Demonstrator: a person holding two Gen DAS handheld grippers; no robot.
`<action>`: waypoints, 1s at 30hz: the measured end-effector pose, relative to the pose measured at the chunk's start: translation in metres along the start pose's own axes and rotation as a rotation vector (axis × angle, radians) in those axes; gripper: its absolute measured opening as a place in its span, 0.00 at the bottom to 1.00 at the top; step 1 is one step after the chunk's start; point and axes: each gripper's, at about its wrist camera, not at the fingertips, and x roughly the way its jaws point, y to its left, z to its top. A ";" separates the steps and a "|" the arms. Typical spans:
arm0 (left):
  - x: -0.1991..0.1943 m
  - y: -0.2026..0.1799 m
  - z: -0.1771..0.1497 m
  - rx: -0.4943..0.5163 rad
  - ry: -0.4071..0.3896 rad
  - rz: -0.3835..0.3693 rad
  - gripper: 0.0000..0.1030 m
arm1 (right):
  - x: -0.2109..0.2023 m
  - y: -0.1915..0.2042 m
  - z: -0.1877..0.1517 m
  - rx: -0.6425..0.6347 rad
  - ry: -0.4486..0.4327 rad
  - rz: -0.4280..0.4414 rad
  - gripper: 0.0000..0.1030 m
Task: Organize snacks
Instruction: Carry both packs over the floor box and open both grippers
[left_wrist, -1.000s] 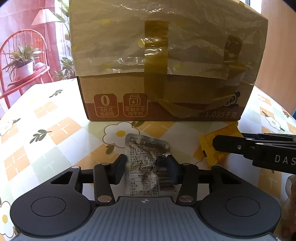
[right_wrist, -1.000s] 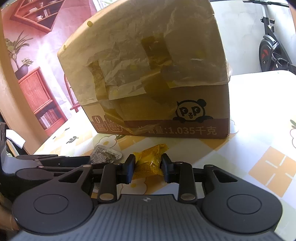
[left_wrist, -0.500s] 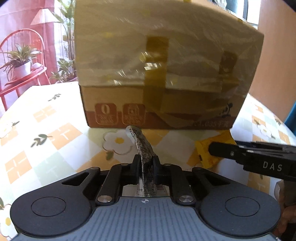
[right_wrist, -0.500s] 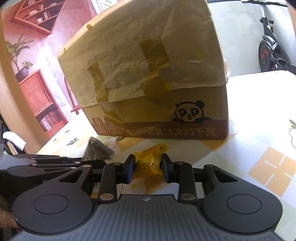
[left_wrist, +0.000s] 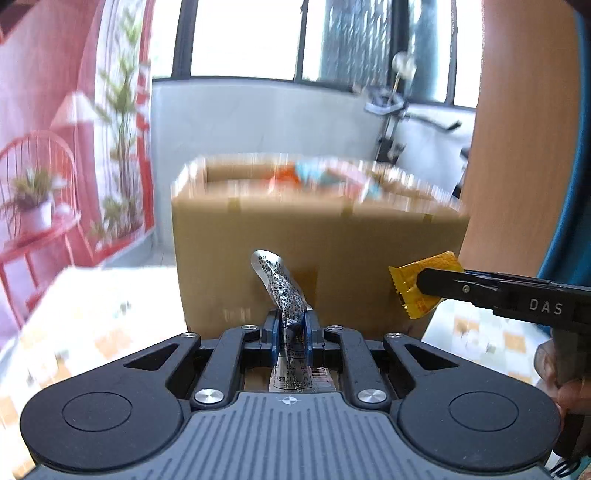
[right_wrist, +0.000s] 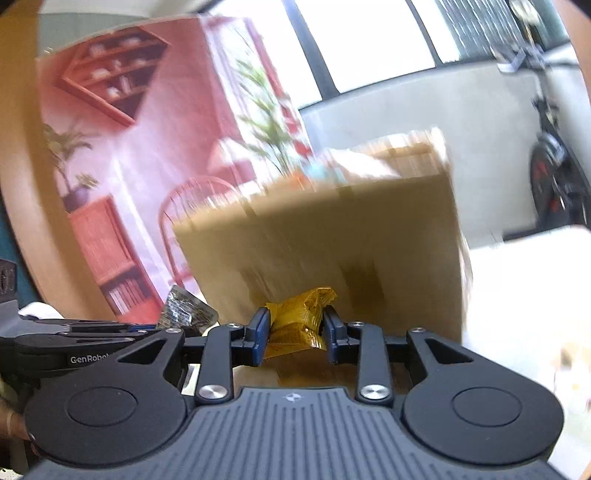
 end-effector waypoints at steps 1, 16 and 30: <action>-0.004 0.000 0.009 0.006 -0.021 -0.006 0.14 | -0.002 0.004 0.009 -0.014 -0.018 0.008 0.31; 0.038 0.001 0.108 0.018 -0.146 -0.009 0.14 | 0.024 0.007 0.102 -0.073 -0.146 -0.073 0.31; 0.091 0.002 0.105 0.036 -0.041 -0.020 0.22 | 0.047 -0.018 0.098 -0.034 -0.068 -0.165 0.31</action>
